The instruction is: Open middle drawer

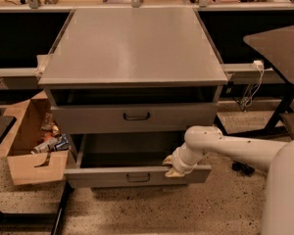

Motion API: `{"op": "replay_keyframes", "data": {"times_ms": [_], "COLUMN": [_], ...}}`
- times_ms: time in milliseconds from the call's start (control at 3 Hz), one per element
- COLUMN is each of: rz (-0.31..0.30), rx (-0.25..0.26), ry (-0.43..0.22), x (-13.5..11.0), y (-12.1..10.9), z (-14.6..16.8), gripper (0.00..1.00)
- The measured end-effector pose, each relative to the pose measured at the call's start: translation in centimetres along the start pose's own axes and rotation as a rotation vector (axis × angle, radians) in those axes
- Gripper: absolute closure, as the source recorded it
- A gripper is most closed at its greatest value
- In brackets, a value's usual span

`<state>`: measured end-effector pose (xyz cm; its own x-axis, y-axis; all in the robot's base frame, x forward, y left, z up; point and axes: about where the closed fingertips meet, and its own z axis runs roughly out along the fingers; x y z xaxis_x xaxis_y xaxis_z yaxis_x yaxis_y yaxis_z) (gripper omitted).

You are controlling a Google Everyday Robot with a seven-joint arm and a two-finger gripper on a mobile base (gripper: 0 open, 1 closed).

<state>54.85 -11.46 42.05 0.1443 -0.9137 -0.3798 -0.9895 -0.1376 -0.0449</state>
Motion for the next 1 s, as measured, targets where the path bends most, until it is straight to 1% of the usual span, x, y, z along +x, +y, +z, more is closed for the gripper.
{"op": "replay_keyframes", "data": {"times_ms": [333, 1000], "rz": [0.000, 0.000], "rx": [0.000, 0.000], "ry": [0.000, 0.000], "x": [-0.01, -0.01], "y": [0.00, 0.00], "z": [-0.03, -0.02], "gripper": [0.84, 0.37]}}
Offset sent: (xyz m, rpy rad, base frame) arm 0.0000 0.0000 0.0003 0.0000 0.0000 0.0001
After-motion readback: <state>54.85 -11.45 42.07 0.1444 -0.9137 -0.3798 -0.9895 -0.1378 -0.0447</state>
